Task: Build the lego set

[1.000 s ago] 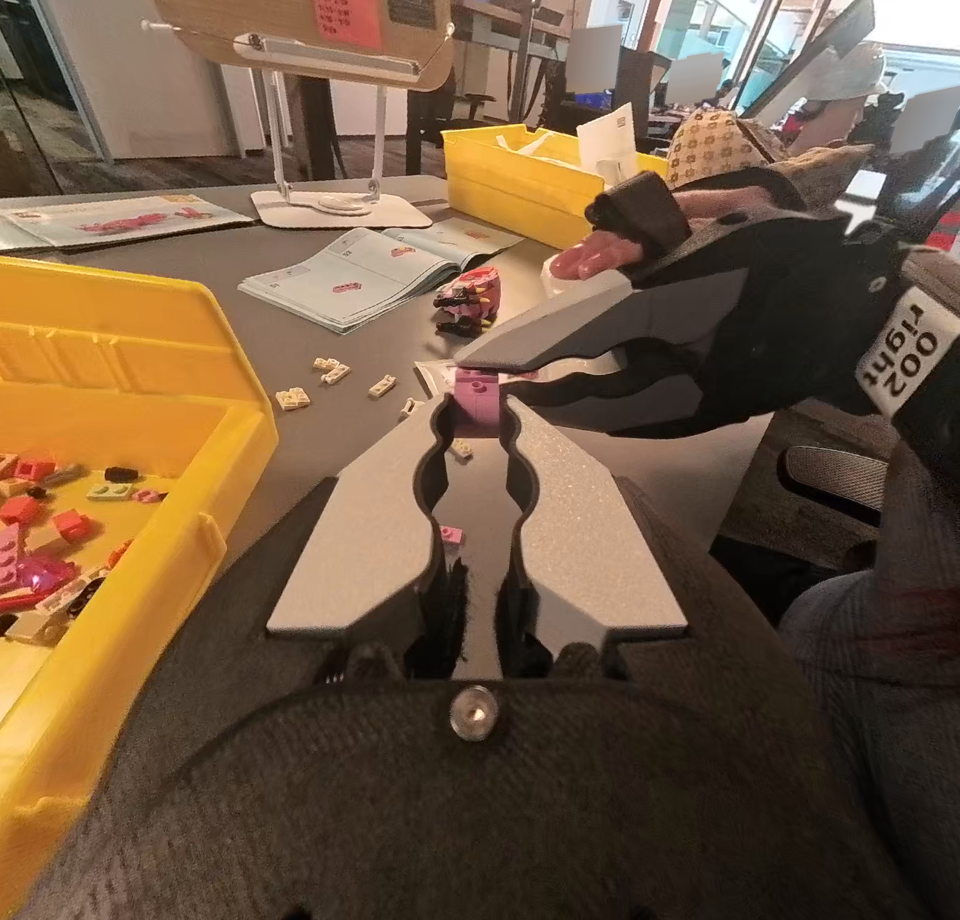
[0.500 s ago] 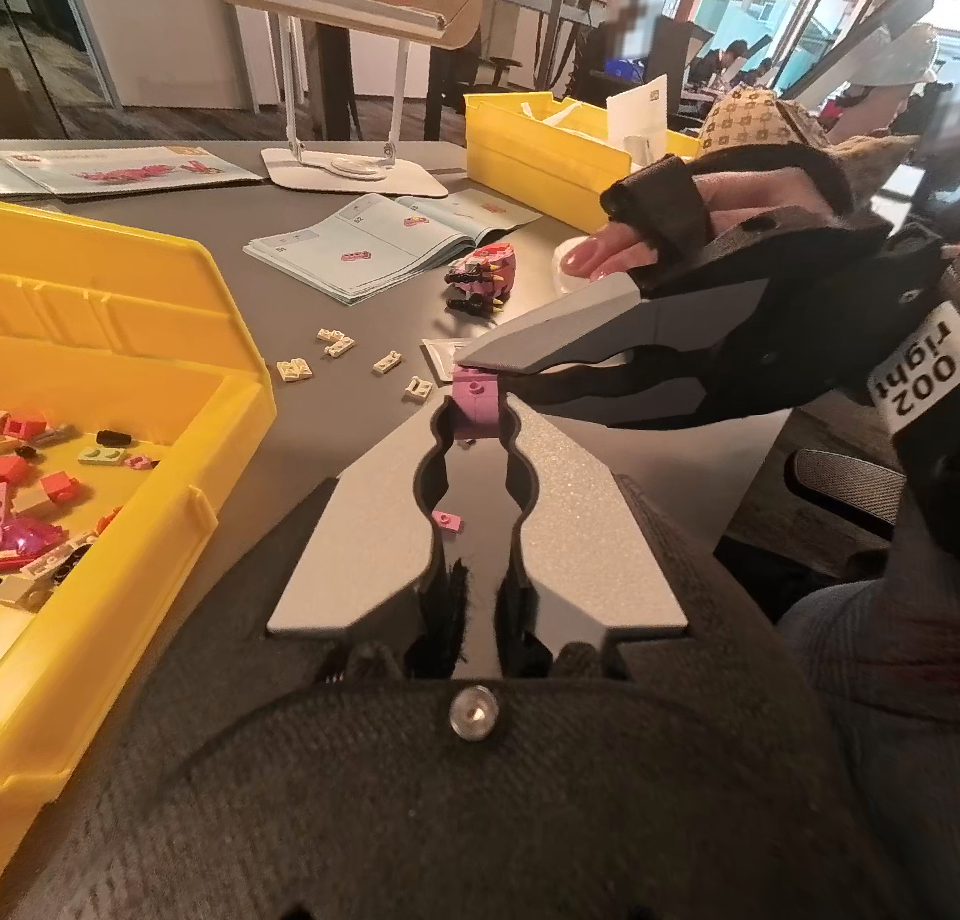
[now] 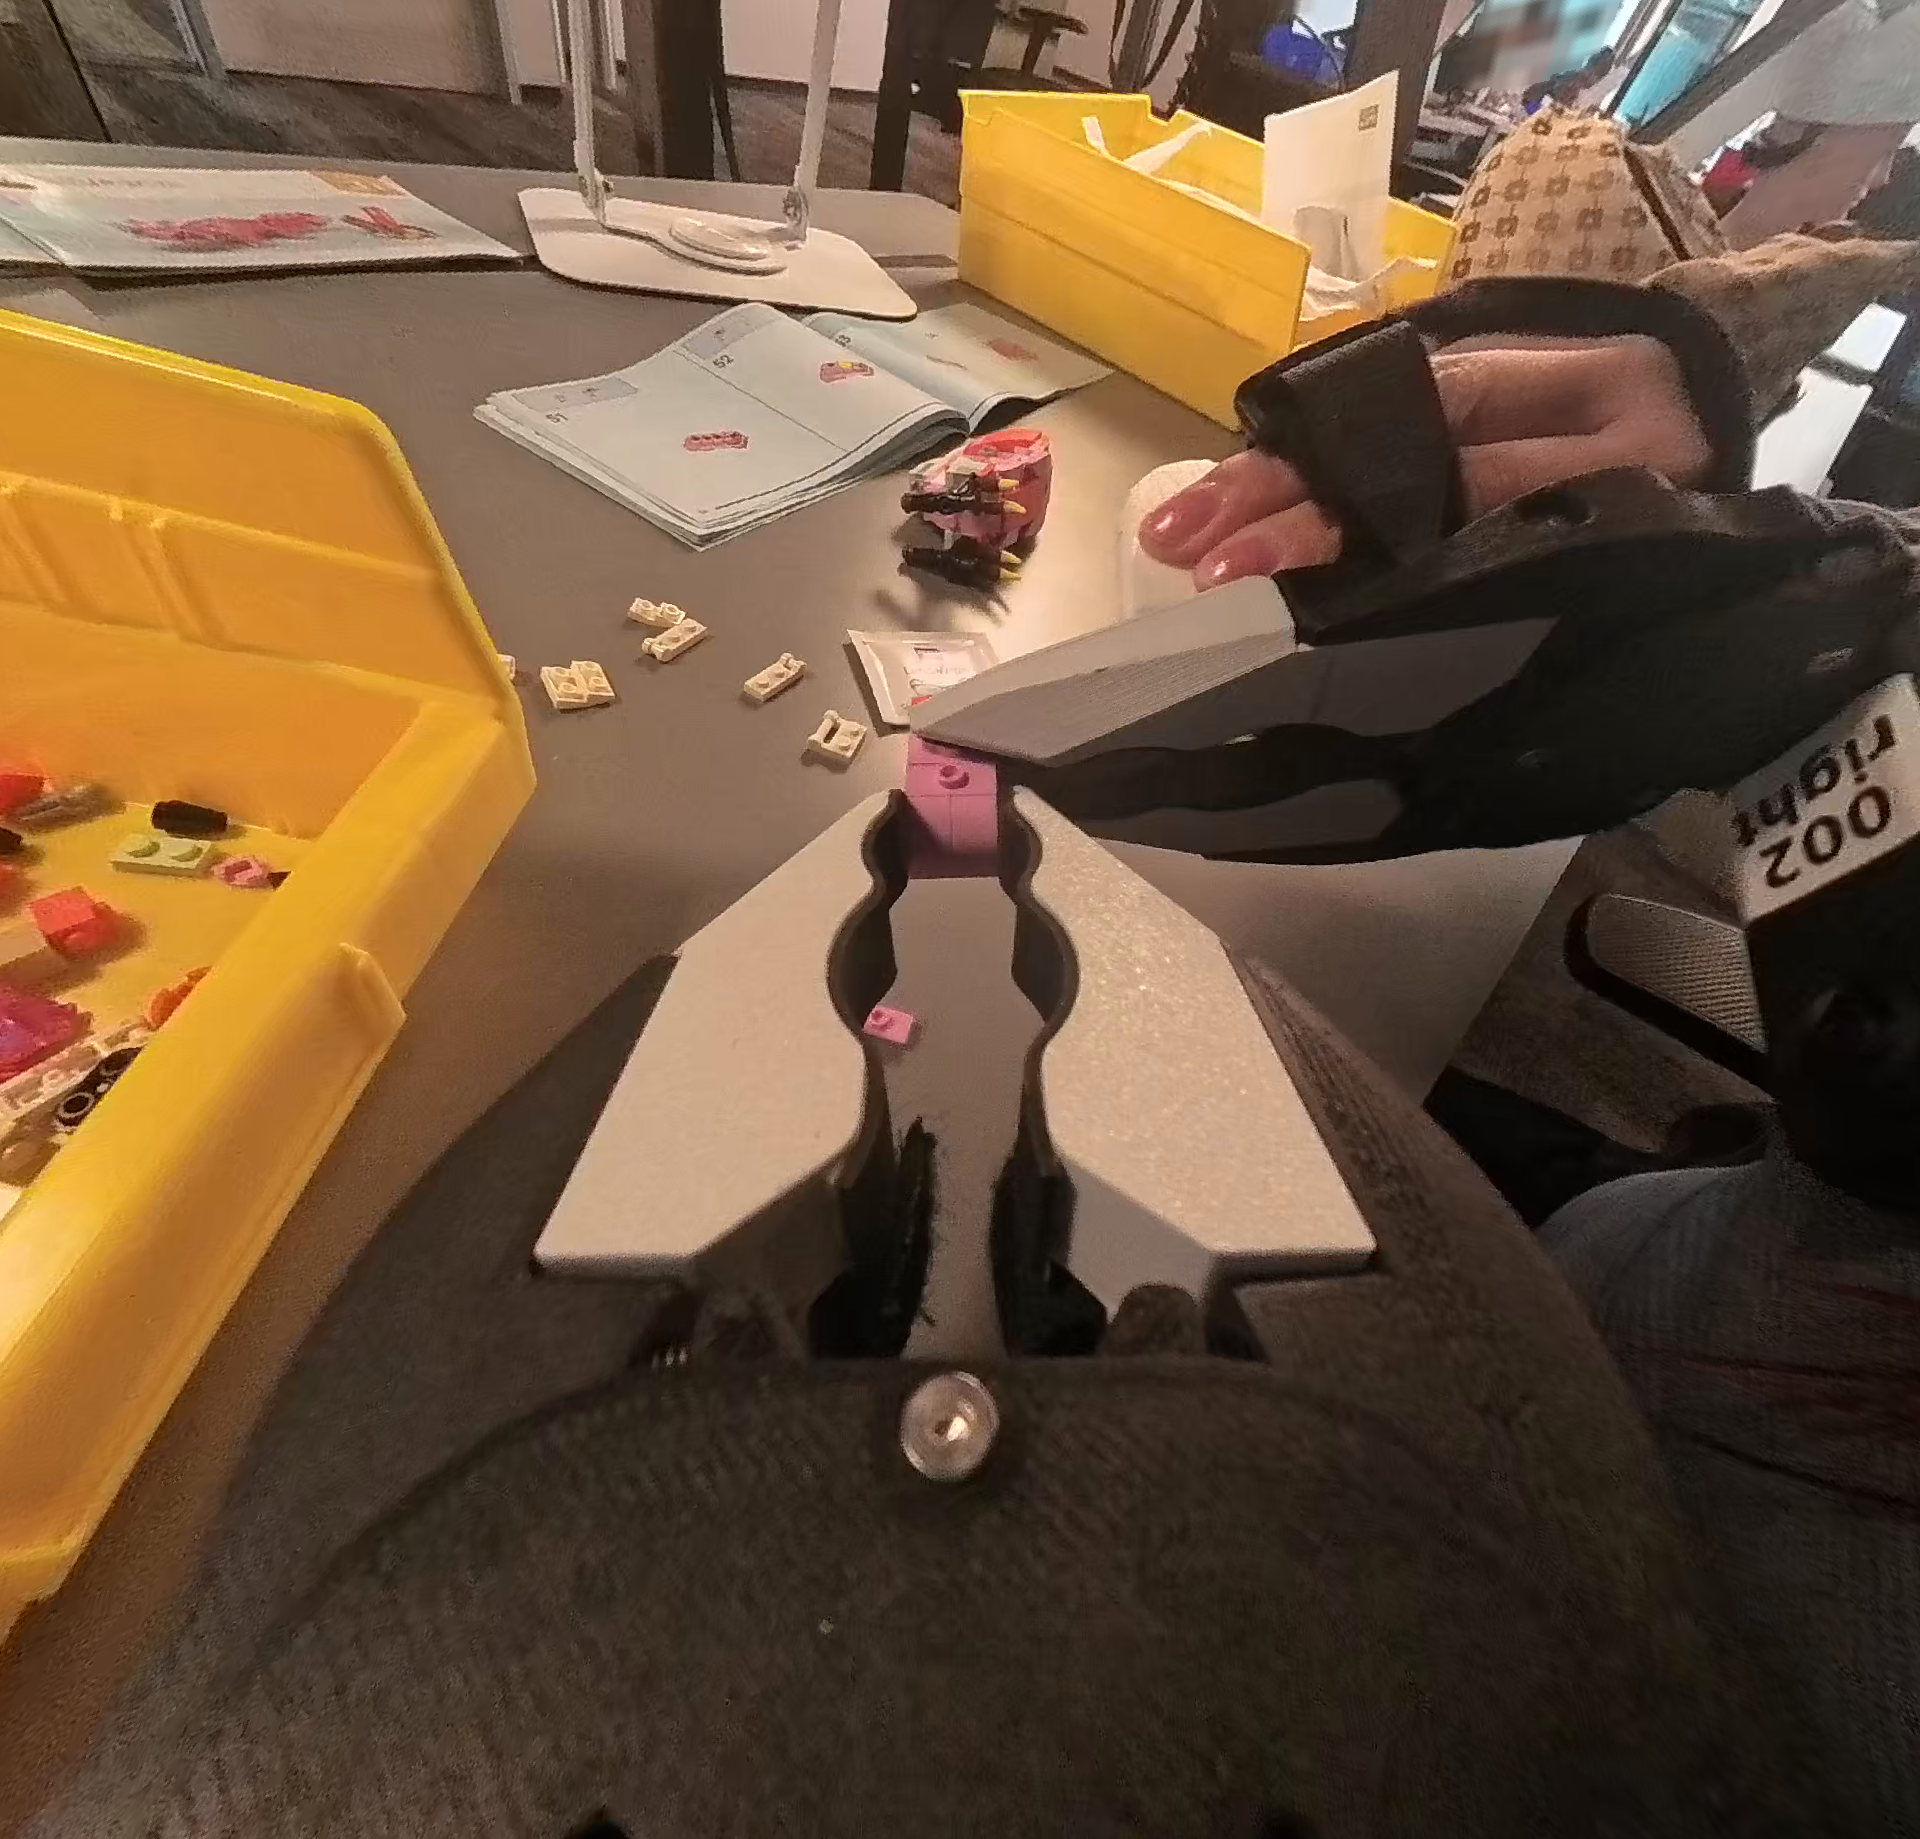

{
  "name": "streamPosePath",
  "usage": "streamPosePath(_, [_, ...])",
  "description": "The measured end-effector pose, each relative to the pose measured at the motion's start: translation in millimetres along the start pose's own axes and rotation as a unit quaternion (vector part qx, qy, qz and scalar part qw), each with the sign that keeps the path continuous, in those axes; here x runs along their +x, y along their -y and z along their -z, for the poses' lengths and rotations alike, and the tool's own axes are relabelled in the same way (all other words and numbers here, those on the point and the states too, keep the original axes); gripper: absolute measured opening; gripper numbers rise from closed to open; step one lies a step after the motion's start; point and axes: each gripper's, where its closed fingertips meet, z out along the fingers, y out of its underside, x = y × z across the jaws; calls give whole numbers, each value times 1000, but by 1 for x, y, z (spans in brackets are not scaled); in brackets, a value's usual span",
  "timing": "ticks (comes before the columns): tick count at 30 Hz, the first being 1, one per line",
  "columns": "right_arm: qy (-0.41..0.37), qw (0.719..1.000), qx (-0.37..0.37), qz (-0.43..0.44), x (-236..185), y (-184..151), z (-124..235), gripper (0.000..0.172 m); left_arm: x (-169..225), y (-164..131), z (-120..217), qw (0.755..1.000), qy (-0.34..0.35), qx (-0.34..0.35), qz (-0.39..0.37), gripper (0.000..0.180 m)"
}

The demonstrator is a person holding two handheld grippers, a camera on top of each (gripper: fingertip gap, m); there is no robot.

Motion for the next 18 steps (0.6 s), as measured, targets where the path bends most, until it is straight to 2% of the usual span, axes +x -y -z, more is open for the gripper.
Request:
streamPosePath(7, [17,1000,11,-12,-2,-1,-1,11,0,-2,-1,1000,4,-9,1,16])
streamPosePath(10, [20,992,38,-117,1,3,-3,16,-4,-1,5,1000,10,-6,-1,16])
streamPosePath(11, [26,982,51,-179,5,2,-4,31,-12,-3,10,999,33,-13,-8,16])
streamPosePath(13, [105,937,73,-325,-5,2,-6,46,-25,-10,22,997,65,-24,-22,16])
streamPosePath(15, [218,865,121,-435,-26,11,-3,43,-30,-14,35,997,65,-23,-33,16])
streamPosePath(16, [262,830,142,-472,-36,16,-1,42,-27,-15,41,998,50,-19,-42,16])
streamPosePath(18, [320,783,165,-507,-51,22,-1,39,-26,-22,50,997,38,-29,-57,16])
